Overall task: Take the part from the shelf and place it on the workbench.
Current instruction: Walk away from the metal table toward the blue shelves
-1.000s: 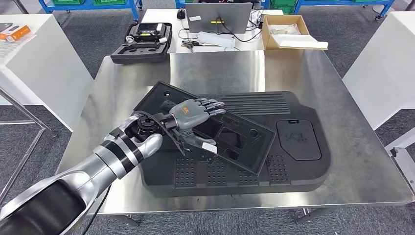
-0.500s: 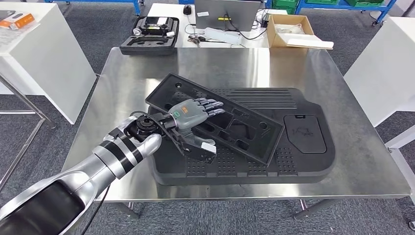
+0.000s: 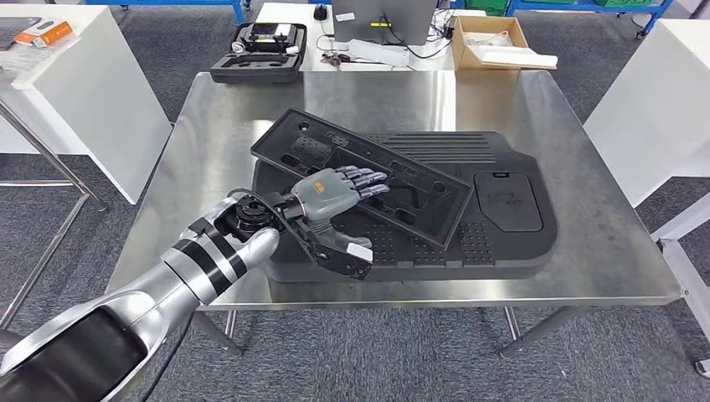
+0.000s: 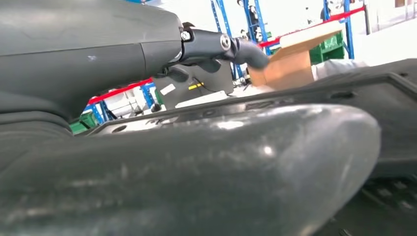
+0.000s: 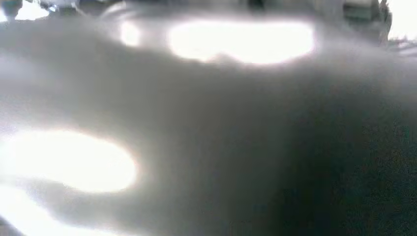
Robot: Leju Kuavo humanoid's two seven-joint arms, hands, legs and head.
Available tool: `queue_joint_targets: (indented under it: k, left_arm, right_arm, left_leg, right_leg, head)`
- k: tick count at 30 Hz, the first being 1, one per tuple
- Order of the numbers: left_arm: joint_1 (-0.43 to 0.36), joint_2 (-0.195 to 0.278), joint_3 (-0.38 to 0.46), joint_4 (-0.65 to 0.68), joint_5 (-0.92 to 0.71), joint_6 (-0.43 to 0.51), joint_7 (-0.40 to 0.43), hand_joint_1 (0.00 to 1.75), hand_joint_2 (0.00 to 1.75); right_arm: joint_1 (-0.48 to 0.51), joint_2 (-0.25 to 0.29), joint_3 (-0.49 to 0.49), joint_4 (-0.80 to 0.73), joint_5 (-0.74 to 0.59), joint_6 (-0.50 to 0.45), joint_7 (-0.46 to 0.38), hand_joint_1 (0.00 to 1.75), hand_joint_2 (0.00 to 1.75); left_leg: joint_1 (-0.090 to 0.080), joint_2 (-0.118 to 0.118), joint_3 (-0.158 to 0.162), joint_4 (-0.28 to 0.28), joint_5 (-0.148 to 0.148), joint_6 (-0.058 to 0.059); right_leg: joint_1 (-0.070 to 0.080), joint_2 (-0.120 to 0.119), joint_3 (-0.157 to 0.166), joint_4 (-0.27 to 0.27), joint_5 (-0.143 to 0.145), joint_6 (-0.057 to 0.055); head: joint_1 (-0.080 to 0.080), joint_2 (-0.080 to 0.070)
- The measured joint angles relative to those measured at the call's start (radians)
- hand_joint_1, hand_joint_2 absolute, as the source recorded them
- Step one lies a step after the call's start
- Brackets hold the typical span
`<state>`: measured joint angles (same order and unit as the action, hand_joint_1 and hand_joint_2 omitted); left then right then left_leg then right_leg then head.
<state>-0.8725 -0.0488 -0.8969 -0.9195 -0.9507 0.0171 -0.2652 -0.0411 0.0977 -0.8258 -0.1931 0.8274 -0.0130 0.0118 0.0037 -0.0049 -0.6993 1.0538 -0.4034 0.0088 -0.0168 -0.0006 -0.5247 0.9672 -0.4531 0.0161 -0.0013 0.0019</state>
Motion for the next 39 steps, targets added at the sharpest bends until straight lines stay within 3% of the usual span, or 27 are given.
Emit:
queue_joint_targets:
  k: [2, 3, 4, 5, 6, 8, 10, 13, 14, 16, 18, 19, 20, 22, 24, 26, 27, 29, 31, 33, 34, 35, 36, 37, 39]
  left_arm:
    - [0.007, 0.006, 0.006, -0.002, 0.013, 0.005, -0.001, 0.0, 0.0]
    - [0.014, 0.011, 0.012, -0.005, 0.023, 0.01, -0.003, 0.0, 0.0]
    - [0.023, 0.017, 0.019, -0.008, 0.033, 0.015, -0.006, 0.0, 0.0]
    - [0.031, 0.022, 0.027, -0.013, 0.042, 0.019, -0.01, 0.0, 0.0]
    - [0.038, 0.027, 0.034, -0.018, 0.047, 0.02, -0.013, 0.0, 0.0]
    - [0.045, 0.035, 0.048, -0.03, 0.052, 0.022, -0.016, 0.0, 0.0]
    - [0.051, 0.042, 0.062, -0.042, 0.054, 0.026, -0.017, 0.0, 0.0]
    - [0.068, 0.052, 0.082, -0.056, 0.061, 0.037, -0.017, 0.0, 0.0]
    - [0.074, 0.055, 0.089, -0.061, 0.065, 0.041, -0.017, 0.0, 0.0]
    - [0.089, 0.061, 0.105, -0.071, 0.072, 0.048, -0.018, 0.0, 0.0]
    - [0.114, 0.071, 0.124, -0.081, 0.083, 0.057, -0.02, 0.0, 0.0]
    - [0.13, 0.077, 0.134, -0.084, 0.089, 0.064, -0.022, 0.0, 0.0]
    - [0.148, 0.083, 0.145, -0.089, 0.096, 0.072, -0.025, 0.0, 0.0]
    - [0.181, 0.095, 0.169, -0.097, 0.108, 0.089, -0.03, 0.0, 0.0]
    - [0.203, 0.106, 0.194, -0.108, 0.114, 0.101, -0.035, 0.0, 0.0]
    - [0.216, 0.113, 0.209, -0.116, 0.116, 0.106, -0.038, 0.0, 0.0]
    - [0.221, 0.116, 0.214, -0.119, 0.117, 0.107, -0.039, 0.0, 0.0]
    - [0.227, 0.122, 0.22, -0.122, 0.118, 0.107, -0.039, 0.0, 0.0]
    - [0.23, 0.129, 0.226, -0.124, 0.119, 0.107, -0.038, 0.0, 0.0]
    - [0.241, 0.136, 0.234, -0.125, 0.123, 0.109, -0.037, 0.0, 0.0]
    - [0.253, 0.14, 0.241, -0.125, 0.128, 0.112, -0.036, 0.0, 0.0]
    - [0.269, 0.144, 0.251, -0.125, 0.135, 0.119, -0.037, 0.0, 0.0]
    - [0.286, 0.147, 0.263, -0.125, 0.144, 0.131, -0.04, 0.0, 0.0]
    - [0.305, 0.151, 0.276, -0.126, 0.155, 0.145, -0.044, 0.0, 0.0]
    - [0.34, 0.156, 0.309, -0.13, 0.18, 0.174, -0.057, 0.0, 0.0]
  right_arm:
    - [0.0, -0.001, -0.002, 0.0, 0.002, 0.0, 0.0, 0.0, 0.0]
    - [0.001, -0.001, -0.003, 0.0, 0.003, 0.0, -0.001, 0.0, 0.0]
    - [0.001, -0.001, -0.005, 0.0, 0.004, 0.0, -0.001, 0.0, 0.0]
    - [0.001, -0.001, -0.006, 0.0, 0.006, 0.001, -0.001, 0.0, 0.0]
    - [0.002, 0.0, -0.006, 0.0, 0.006, 0.001, -0.001, 0.0, 0.0]
    - [0.003, -0.001, -0.007, 0.0, 0.008, 0.002, -0.001, 0.0, 0.0]
    - [0.005, -0.002, -0.008, -0.001, 0.01, 0.002, -0.001, 0.0, 0.0]
    - [0.007, -0.002, -0.01, -0.001, 0.011, 0.001, -0.002, 0.0, 0.0]
    - [0.008, -0.002, -0.012, -0.001, 0.011, 0.001, -0.002, 0.0, 0.0]
    - [0.009, -0.002, -0.015, -0.001, 0.013, 0.001, -0.002, 0.0, 0.0]
    - [0.009, -0.001, -0.016, -0.001, 0.015, 0.001, -0.002, 0.0, 0.0]
    - [0.009, 0.0, -0.016, -0.001, 0.016, 0.001, -0.002, 0.0, 0.0]
    - [0.009, 0.001, -0.017, -0.001, 0.018, 0.001, -0.002, 0.0, 0.0]
    - [0.009, 0.002, -0.019, -0.001, 0.018, 0.0, -0.002, 0.0, 0.0]
    - [0.007, 0.0, -0.022, -0.003, 0.019, -0.002, -0.002, 0.0, 0.0]
    - [0.006, -0.001, -0.023, -0.005, 0.019, -0.002, -0.002, 0.0, 0.0]
    - [0.005, -0.001, -0.023, -0.005, 0.019, -0.003, -0.002, 0.0, 0.0]
    - [0.005, 0.001, -0.024, -0.005, 0.019, -0.003, -0.002, 0.0, 0.0]
    - [0.006, 0.001, -0.024, -0.005, 0.019, -0.003, -0.002, 0.0, 0.0]
    - [0.008, 0.001, -0.024, -0.005, 0.02, -0.003, -0.002, 0.0, 0.0]
    - [0.009, 0.001, -0.024, -0.005, 0.022, -0.003, -0.002, 0.0, 0.0]
    - [0.01, 0.002, -0.024, -0.005, 0.023, -0.003, -0.002, 0.0, 0.0]
    - [0.011, 0.003, -0.025, -0.005, 0.024, -0.003, -0.001, 0.0, 0.0]
    - [0.013, 0.004, -0.026, -0.005, 0.025, -0.003, -0.001, 0.0, 0.0]
    - [0.016, 0.005, -0.029, -0.006, 0.026, -0.003, -0.001, 0.0, 0.0]
  left_leg:
    - [0.006, 0.0, -0.033, 0.117, -0.099, -0.01]
    - [0.009, 0.0, -0.046, 0.181, -0.132, -0.016]
    - [0.012, 0.001, -0.049, 0.226, -0.146, -0.022]
    - [0.016, 0.001, -0.036, 0.237, -0.14, -0.027]
    - [0.02, 0.001, -0.003, 0.209, -0.121, -0.031]
    - [0.026, 0.0, 0.093, 0.082, -0.093, -0.038]
    - [0.024, -0.006, 0.143, 0.001, -0.09, -0.03]
    - [0.016, -0.01, 0.128, -0.008, -0.08, -0.002]
    - [0.015, -0.009, 0.12, -0.01, -0.071, 0.01]
    - [0.015, -0.006, 0.1, -0.013, -0.051, 0.03]
    - [0.012, -0.005, 0.073, -0.013, -0.031, 0.037]
    - [0.01, -0.004, 0.059, -0.012, -0.021, 0.038]
    - [0.007, -0.002, 0.046, -0.012, -0.011, 0.038]
    - [0.005, -0.001, 0.022, -0.012, 0.009, 0.035]
    - [0.004, -0.001, 0.005, -0.012, 0.029, 0.027]
    - [0.005, 0.0, 0.0, -0.016, 0.047, 0.015]
    - [0.006, 0.001, 0.001, -0.021, 0.057, 0.008]
    - [0.01, 0.002, -0.004, -0.024, 0.059, -0.006]
    - [0.011, 0.001, -0.023, 0.026, -0.005, -0.017]
    - [0.013, 0.001, -0.052, 0.149, -0.102, -0.027]
    - [0.015, 0.001, -0.06, 0.207, -0.129, -0.032]
    - [0.017, 0.001, -0.056, 0.241, -0.134, -0.036]
    - [0.02, 0.002, -0.033, 0.236, -0.121, -0.04]
    - [0.024, 0.002, 0.008, 0.195, -0.1, -0.044]
    - [0.028, 0.0, 0.103, 0.071, -0.085, -0.048]
  right_leg:
    - [-0.004, -0.002, -0.018, 0.0, 0.019, -0.01]
    - [-0.004, -0.003, -0.028, 0.001, 0.027, -0.009]
    - [-0.005, -0.003, -0.039, 0.002, 0.035, -0.007]
    - [-0.007, -0.003, -0.049, 0.005, 0.042, -0.003]
    - [-0.009, -0.003, -0.059, 0.009, 0.047, 0.001]
    - [-0.013, -0.003, -0.08, 0.023, 0.054, 0.011]
    - [-0.012, -0.002, -0.095, 0.035, 0.062, 0.023]
    - [-0.011, -0.001, -0.108, 0.036, 0.076, 0.049]
    - [-0.013, -0.001, -0.118, 0.044, 0.067, 0.052]
    - [-0.015, -0.001, -0.155, 0.121, 0.006, 0.045]
    - [-0.013, 0.0, -0.2, 0.258, -0.071, 0.038]
    - [-0.013, 0.0, -0.211, 0.31, -0.091, 0.04]
    - [-0.012, 0.0, -0.206, 0.332, -0.093, 0.045]
    - [-0.008, 0.0, -0.135, 0.263, -0.062, 0.053]
    - [0.004, -0.002, -0.025, 0.119, -0.053, 0.042]
    - [0.015, -0.005, 0.025, 0.037, -0.061, 0.027]
    - [0.019, -0.006, 0.025, 0.029, -0.057, 0.022]
    - [0.011, -0.006, 0.015, 0.019, -0.036, 0.009]
    - [0.0, -0.009, 0.005, 0.01, -0.01, -0.006]
    - [0.0, -0.01, -0.017, 0.011, 0.011, -0.013]
    - [0.0, -0.01, -0.029, 0.012, 0.02, -0.012]
    - [-0.001, -0.009, -0.041, 0.013, 0.029, -0.01]
    - [-0.003, -0.009, -0.052, 0.016, 0.036, -0.006]
    - [-0.006, -0.008, -0.063, 0.02, 0.041, -0.001]
    - [-0.007, -0.008, -0.083, 0.035, 0.049, 0.01]
  head:
    - [-0.004, 0.0]
    - [-0.005, 0.0]
    - [-0.005, 0.0]
    - [-0.005, 0.0]
    - [-0.005, 0.0]
    - [-0.007, 0.0]
    - [-0.007, 0.0]
    - [-0.004, 0.0]
    - [-0.003, 0.0]
    - [0.002, 0.0]
    - [0.006, 0.0]
    - [0.006, 0.0]
    - [0.006, 0.0]
    - [0.006, 0.0]
    - [0.005, 0.0]
    - [0.005, 0.0]
    - [0.006, 0.0]
    - [0.007, 0.0]
    - [0.004, 0.0]
    - [0.001, 0.0]
    - [0.001, 0.0]
    - [0.001, 0.0]
    - [0.001, 0.0]
    - [0.001, 0.0]
    - [-0.001, 0.0]
